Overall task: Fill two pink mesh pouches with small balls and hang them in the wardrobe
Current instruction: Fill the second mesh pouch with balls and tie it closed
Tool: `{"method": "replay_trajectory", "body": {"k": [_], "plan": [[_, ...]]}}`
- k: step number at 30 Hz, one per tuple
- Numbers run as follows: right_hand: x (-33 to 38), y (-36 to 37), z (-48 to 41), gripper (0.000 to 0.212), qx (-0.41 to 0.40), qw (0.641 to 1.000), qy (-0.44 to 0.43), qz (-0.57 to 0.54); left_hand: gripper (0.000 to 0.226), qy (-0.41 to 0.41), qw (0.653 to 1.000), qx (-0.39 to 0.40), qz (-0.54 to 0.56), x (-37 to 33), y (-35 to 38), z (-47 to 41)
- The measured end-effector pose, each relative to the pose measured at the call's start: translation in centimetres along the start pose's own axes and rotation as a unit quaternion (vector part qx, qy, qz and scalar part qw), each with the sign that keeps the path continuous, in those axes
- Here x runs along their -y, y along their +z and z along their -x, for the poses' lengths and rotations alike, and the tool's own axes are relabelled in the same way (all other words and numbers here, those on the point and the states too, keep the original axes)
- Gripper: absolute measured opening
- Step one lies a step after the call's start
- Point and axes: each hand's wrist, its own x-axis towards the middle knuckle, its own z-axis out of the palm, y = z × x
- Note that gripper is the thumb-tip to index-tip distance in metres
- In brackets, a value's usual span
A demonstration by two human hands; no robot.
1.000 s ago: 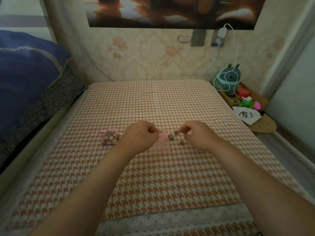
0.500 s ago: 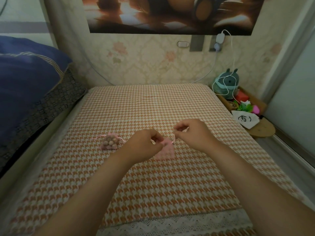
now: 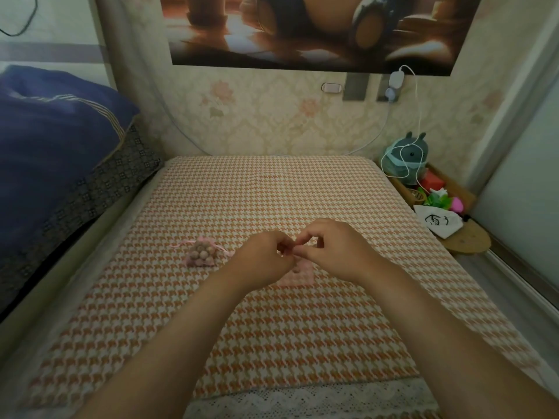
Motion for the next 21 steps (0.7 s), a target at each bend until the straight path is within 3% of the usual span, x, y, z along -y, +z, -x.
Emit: {"method": "replay_trajectory", "body": {"k": [9,13,17,21], "plan": [[0.2,0.1,-1.3,0.012,0.001,0.995,0.101,0.016,0.017,0.016,0.999,0.002,0.035,0.6,0.1,-1.2],[0.1,-0.2,-1.8,0.017,-0.014,0.992,0.121,0.026,0.017,0.013,0.989,-0.049,0.137,1.2,-0.1,-2.2],[-0.4,-0.5,-1.9,0.015,-0.016,0.994,0.111,-0.012,0.022,-0.025,0.993,-0.112,0.04,3.4,0.5,-3.5],[-0.6,-0.5,-1.7,0.027,0.008,0.996,0.087,-0.002,0.025,-0.014,0.996,-0.044,-0.075,5.3,2.2,-4.2]]}}
